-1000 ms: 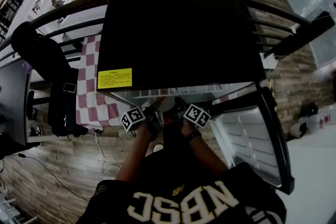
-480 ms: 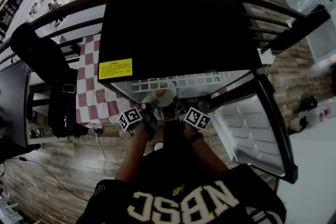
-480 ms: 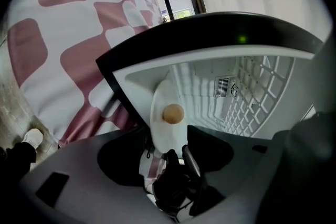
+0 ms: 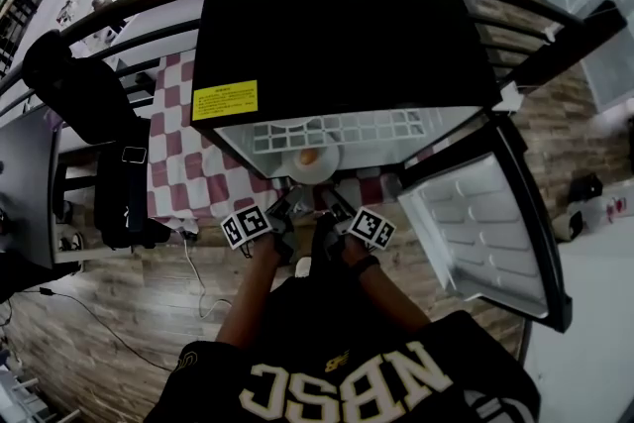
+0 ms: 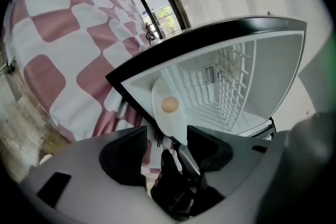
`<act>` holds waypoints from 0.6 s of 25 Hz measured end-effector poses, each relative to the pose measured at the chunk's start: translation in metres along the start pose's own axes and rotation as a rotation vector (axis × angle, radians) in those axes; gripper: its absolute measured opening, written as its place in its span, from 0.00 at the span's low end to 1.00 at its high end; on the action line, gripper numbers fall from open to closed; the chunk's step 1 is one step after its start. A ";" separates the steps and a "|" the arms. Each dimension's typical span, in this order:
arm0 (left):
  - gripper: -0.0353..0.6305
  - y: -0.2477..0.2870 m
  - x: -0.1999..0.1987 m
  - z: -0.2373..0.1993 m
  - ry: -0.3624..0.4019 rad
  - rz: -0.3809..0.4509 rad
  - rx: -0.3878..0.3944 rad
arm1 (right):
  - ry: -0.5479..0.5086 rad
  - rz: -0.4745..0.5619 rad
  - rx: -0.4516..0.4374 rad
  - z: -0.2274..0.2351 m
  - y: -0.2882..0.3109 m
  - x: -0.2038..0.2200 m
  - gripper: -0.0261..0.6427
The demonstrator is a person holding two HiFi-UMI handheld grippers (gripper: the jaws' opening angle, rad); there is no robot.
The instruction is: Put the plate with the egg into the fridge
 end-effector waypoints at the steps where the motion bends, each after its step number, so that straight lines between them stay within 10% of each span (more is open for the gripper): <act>1: 0.43 -0.004 0.001 0.002 0.025 0.002 -0.008 | 0.019 0.002 -0.012 0.000 0.003 0.002 0.32; 15: 0.40 -0.035 0.012 0.028 0.448 0.004 -0.206 | 0.110 0.028 -0.047 -0.007 0.036 -0.001 0.16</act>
Point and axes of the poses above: the fingertips, and each gripper's own axes: y forward along the fingers, z to its right, x out of its underside, the point moved 5 cm from there along -y, backward along the fingers, and after that the axes turned 15 degrees about -z, right-handed, at the moved point
